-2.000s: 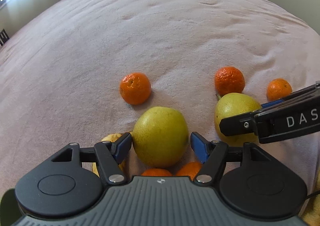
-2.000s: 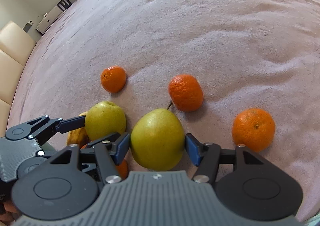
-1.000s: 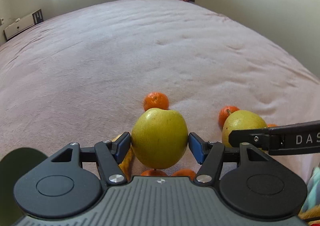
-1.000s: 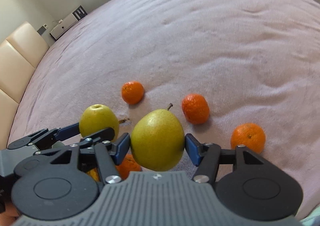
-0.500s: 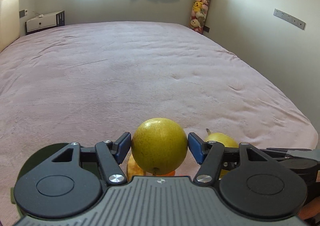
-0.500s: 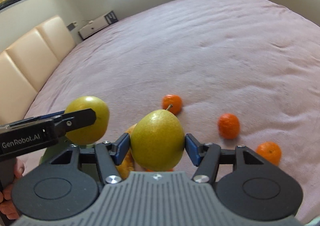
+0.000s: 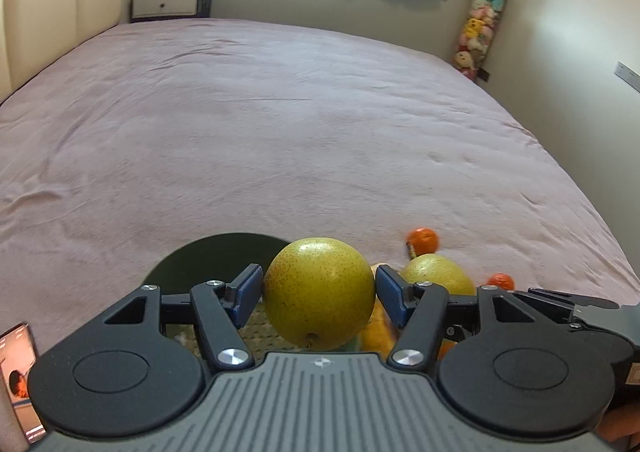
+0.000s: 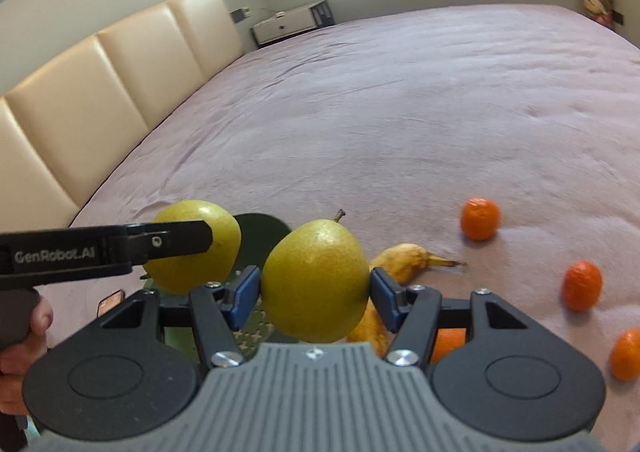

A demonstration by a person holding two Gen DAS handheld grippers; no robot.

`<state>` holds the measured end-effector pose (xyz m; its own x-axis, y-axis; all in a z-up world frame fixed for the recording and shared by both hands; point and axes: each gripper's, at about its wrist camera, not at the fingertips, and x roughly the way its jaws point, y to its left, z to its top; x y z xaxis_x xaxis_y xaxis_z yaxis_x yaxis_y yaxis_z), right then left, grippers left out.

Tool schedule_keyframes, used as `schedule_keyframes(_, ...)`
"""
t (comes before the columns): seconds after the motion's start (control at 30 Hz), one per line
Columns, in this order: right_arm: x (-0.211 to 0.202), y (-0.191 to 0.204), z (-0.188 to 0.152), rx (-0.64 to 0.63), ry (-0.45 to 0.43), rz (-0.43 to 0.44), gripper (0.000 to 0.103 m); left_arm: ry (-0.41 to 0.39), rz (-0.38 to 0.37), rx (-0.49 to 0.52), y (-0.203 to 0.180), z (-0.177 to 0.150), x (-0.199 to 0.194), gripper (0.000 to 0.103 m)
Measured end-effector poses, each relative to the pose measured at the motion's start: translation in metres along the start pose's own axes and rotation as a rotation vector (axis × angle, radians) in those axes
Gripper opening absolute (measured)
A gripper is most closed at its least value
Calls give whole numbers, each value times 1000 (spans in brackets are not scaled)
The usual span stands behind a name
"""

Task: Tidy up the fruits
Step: 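Carry both pears over the green colander and open both tools to drop them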

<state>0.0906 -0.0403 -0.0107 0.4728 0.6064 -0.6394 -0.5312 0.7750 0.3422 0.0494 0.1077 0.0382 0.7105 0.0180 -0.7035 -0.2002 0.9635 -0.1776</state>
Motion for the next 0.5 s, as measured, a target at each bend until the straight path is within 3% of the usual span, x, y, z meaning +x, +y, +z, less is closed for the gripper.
schedule_keyframes(0.3,28,44,3,-238,77,37,58,80,64,-115,47,-7,11,71)
schedule_keyframes(0.5,46,61,-3,-367,114,34,58,158,100,-125,59,-12,26,71)
